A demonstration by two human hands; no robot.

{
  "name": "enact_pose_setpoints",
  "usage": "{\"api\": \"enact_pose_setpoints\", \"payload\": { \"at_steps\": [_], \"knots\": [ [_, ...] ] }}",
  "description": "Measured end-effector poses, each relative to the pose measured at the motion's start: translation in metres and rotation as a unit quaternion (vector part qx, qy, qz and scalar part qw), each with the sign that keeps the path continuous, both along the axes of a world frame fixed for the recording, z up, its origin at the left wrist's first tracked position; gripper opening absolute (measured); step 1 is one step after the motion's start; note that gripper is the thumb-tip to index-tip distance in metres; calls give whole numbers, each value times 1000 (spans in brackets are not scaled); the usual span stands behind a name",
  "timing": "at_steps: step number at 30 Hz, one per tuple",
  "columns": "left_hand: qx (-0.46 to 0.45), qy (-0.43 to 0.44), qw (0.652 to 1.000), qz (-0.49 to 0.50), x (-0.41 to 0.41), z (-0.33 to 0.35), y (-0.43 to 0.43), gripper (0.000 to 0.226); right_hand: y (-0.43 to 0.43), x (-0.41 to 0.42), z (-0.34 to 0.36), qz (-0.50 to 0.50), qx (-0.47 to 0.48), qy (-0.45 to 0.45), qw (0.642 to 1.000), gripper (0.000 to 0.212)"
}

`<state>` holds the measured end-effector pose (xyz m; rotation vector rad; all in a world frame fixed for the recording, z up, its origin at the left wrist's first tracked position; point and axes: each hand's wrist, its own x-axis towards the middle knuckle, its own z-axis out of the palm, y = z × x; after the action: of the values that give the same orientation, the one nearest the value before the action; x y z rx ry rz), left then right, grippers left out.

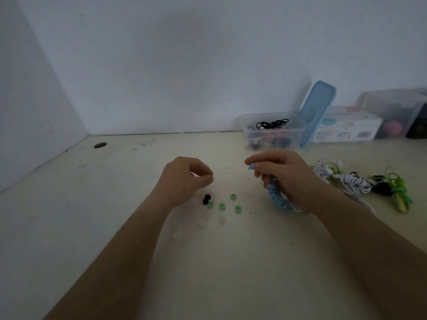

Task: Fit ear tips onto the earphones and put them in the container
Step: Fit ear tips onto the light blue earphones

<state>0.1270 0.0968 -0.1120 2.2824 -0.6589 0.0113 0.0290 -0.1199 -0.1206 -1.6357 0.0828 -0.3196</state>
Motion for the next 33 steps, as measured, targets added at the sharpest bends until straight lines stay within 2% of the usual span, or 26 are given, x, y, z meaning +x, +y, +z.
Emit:
{"api": "enact_pose_setpoints", "payload": {
  "at_steps": [2, 6, 13, 17, 20, 33],
  "knots": [
    [-73, 6, 997, -5, -5, 2, 2, 6, 2, -4, -1, 5, -28, 0, 1000, 14],
    [-206, 78, 975, -34, -24, 5, -2, 10, 8, -8, 0, 10, -35, -4, 999, 8],
    [-275, 188, 940, -64, -37, -3, -18, 18, 13, -12, 5, 37, -32, -30, 998, 9],
    [-356, 276, 888, -90, -39, -5, -23, 19, 15, -12, 5, 54, -31, -49, 997, 7],
    [-372, 288, 877, -96, -40, -4, -23, 18, 16, -12, 5, 58, -22, -56, 997, 7],
    [-378, 290, 871, -119, -42, -2, -23, 16, 16, -11, 5, 41, -41, -53, 997, 5]
  ]
}}
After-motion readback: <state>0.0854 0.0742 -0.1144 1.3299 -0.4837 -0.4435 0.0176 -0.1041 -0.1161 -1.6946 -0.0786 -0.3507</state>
